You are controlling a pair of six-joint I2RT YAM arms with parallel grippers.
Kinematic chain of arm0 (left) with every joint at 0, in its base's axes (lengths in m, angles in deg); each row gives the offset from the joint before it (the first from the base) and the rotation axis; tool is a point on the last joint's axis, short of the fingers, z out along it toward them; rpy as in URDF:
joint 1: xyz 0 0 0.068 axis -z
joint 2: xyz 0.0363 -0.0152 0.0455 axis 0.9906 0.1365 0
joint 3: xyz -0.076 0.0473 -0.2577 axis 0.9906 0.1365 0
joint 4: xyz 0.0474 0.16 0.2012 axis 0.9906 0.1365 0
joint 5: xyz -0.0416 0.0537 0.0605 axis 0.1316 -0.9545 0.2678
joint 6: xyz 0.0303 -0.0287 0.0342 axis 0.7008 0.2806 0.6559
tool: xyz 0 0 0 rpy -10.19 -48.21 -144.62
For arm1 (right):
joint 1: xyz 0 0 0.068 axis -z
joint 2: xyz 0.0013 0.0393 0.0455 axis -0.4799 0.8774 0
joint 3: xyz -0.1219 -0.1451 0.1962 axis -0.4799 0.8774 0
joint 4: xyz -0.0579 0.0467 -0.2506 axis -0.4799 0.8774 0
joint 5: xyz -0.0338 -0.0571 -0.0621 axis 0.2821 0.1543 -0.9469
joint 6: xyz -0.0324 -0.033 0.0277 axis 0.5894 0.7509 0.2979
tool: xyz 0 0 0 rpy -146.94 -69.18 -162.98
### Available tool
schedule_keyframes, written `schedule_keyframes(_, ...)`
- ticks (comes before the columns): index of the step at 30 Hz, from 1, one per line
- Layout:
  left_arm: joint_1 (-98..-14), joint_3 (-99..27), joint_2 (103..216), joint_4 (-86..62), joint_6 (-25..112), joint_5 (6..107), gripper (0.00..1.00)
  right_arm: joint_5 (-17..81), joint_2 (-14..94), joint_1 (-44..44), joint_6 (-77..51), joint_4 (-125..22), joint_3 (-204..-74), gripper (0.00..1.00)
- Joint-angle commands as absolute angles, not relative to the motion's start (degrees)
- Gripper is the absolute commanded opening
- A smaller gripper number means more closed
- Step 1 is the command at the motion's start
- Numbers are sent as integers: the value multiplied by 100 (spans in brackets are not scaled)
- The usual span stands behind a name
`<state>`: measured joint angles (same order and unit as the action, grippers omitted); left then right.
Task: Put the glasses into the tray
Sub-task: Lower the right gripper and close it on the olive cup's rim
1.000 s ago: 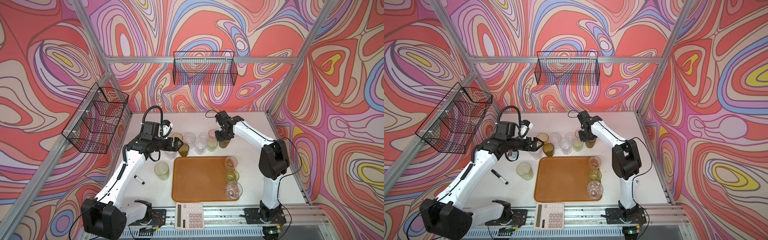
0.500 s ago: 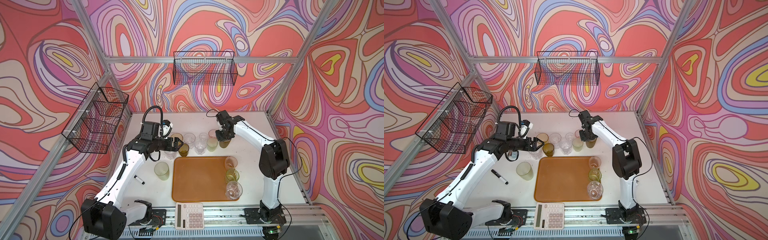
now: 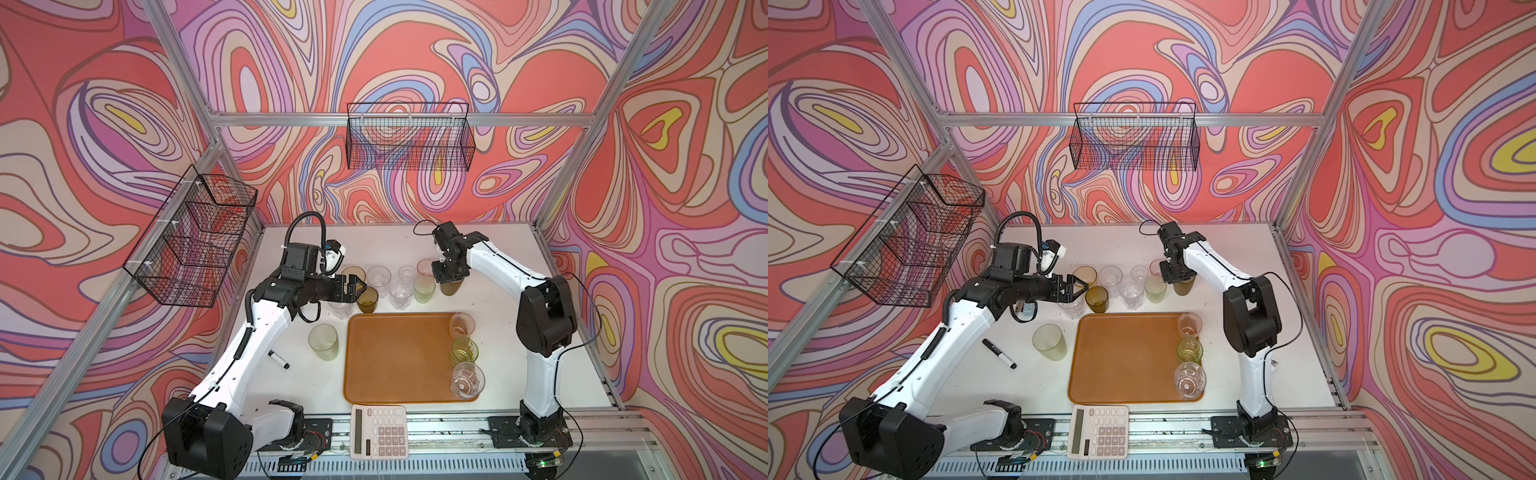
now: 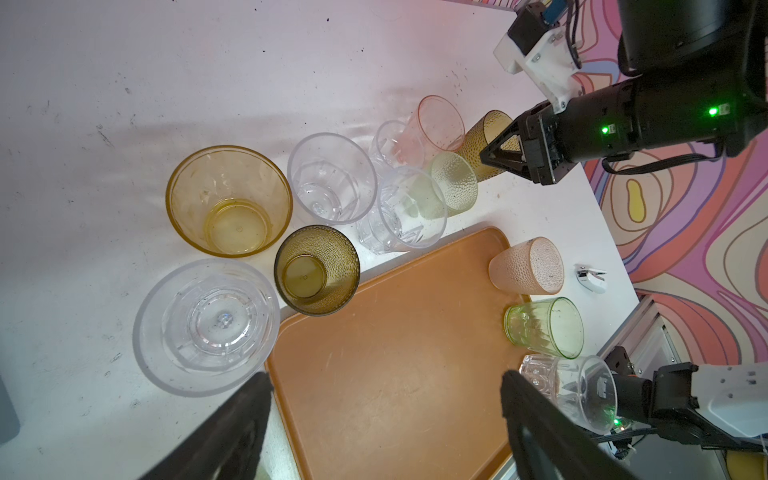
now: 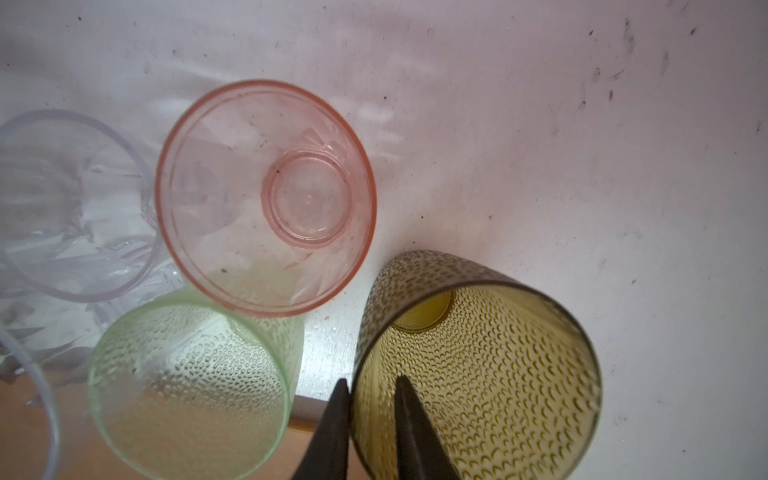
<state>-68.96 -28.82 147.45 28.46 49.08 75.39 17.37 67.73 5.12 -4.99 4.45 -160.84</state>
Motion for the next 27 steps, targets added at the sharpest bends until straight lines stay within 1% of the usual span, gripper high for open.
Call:
schedule_keyframes(1, -6863, -2915, 14788, 2933, 4982, 7578, 89, 1670, 6882, 554, -458, 419, -16048, 18)
schedule_keyframes(12, -6862, -2923, 14803, 2928, 4986, 7604, 89, 1600, 6826, 549, -453, 445, -16046, 13)
schedule_keyframes(22, -6866, -2920, 14788, 2924, 4981, 7601, 89, 1532, 6710, 554, -461, 435, -15973, 4)
schedule_keyframes(25, -6862, -2924, 14788, 2938, 4986, 7602, 89, 1508, 6671, 547, -464, 427, -15968, 0)
schedule_keyframes(27, -6862, -2923, 14788, 2938, 4986, 7597, 89, 1503, 6620, 550, -470, 409, -15942, 0)
